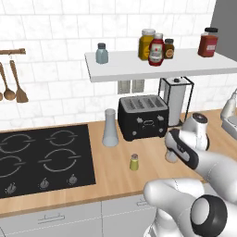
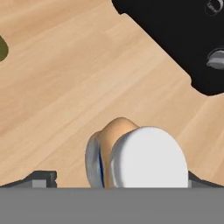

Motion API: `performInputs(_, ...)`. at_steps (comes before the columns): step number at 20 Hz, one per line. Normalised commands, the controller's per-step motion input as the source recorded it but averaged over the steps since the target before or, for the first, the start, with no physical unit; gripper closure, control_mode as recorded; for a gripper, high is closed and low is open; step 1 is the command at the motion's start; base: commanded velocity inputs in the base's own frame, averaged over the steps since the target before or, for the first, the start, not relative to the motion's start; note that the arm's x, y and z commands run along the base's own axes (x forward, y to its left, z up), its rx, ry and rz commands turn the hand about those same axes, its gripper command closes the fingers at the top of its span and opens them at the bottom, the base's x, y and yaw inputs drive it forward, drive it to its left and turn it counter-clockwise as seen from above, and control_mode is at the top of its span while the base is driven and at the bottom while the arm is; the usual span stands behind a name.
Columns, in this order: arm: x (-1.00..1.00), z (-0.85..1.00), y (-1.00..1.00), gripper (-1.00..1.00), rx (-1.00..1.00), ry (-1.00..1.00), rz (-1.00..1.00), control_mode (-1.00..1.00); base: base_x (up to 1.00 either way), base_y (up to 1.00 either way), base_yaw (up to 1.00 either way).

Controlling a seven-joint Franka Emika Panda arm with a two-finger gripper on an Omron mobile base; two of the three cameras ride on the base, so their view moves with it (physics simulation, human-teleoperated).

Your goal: Put the shaker and condiment bottle from the counter next to their counterparts in the cabinet.

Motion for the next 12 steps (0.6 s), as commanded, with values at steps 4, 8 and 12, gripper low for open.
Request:
performInputs(4,-0.16,-0.18,0.0,1.0,0.0,-0.01,0.07,-1.0,0.0,0.0,0.0)
performInputs(8,-0.09,-0.19,-0.09,1.0,0.0,0.0,0.06,-1.0,0.0,0.0,0.0)
performInputs(12,-0.06,-0.17,-0.09,1.0,0.0,0.0,0.05,-1.0,0.0,0.0,0.0)
